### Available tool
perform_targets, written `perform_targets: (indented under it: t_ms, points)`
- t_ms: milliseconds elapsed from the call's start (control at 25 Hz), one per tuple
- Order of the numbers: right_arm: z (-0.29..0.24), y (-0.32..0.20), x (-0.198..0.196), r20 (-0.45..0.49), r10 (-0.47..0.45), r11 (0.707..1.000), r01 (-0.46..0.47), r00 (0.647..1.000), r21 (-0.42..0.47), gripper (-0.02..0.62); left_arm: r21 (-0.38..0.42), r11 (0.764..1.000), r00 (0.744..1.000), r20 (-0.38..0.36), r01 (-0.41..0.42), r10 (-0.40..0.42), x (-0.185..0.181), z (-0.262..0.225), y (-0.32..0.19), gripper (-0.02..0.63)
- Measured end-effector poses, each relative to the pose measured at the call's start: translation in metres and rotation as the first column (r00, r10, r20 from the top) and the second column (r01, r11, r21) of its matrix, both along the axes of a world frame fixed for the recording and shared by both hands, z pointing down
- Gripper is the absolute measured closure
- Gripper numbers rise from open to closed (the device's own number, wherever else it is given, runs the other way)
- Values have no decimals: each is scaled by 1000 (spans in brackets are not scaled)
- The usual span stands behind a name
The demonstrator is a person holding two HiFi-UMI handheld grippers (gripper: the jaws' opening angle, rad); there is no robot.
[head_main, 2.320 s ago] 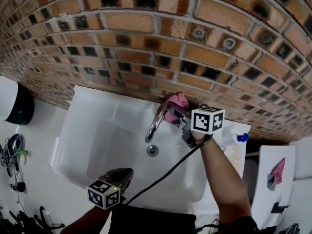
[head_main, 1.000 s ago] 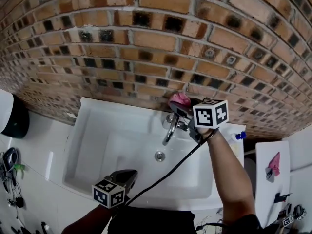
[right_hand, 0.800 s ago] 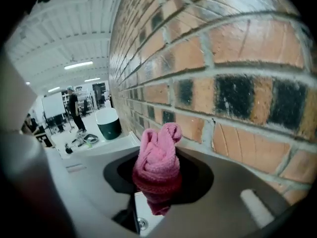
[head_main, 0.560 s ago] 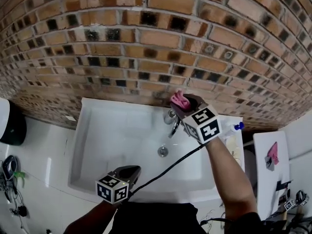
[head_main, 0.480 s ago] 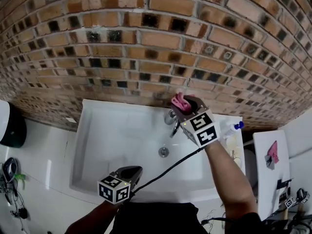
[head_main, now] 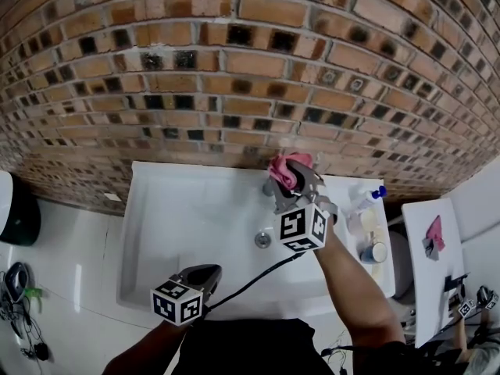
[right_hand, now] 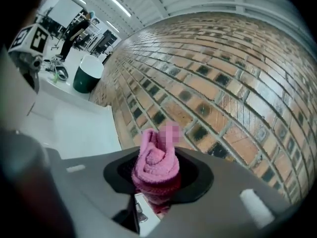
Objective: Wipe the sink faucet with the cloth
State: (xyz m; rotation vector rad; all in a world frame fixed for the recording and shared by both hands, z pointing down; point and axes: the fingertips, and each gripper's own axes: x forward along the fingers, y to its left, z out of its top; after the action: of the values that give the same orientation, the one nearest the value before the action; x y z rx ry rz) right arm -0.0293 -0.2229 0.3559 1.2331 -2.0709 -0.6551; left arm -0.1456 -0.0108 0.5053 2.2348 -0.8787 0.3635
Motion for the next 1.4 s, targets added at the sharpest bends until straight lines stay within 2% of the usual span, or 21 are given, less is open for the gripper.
perform_targets:
  t_ms: [280,520,800,960,1280,1400]
  points:
    - [1,23,-4,-36,57,990,-51,998,135,456,3,1000,1000,5,16,-16,-16,-1,4,601]
    - [7,41,-5,-50,101,979,-91,994,181,446,3,1000,1000,7,-9,9,-24,0,9,601]
    - [17,63,-6,14,132,976,-132,991,175,446,4,999,999,26,-37,37,-42,1,17,601]
    - [28,75,-8,5,156,975,-154,988,162,449,-9,998,998,34,-54,55,-48,9,23,601]
    - [52,88,-10,16,179,981,-180,984,72,449,1,995,994,45,-97,97,-42,18,33,601]
    - [64,92,-11,-9,167,986,-166,986,30,449,11,996,995,34,-94,93,-39,15,34,601]
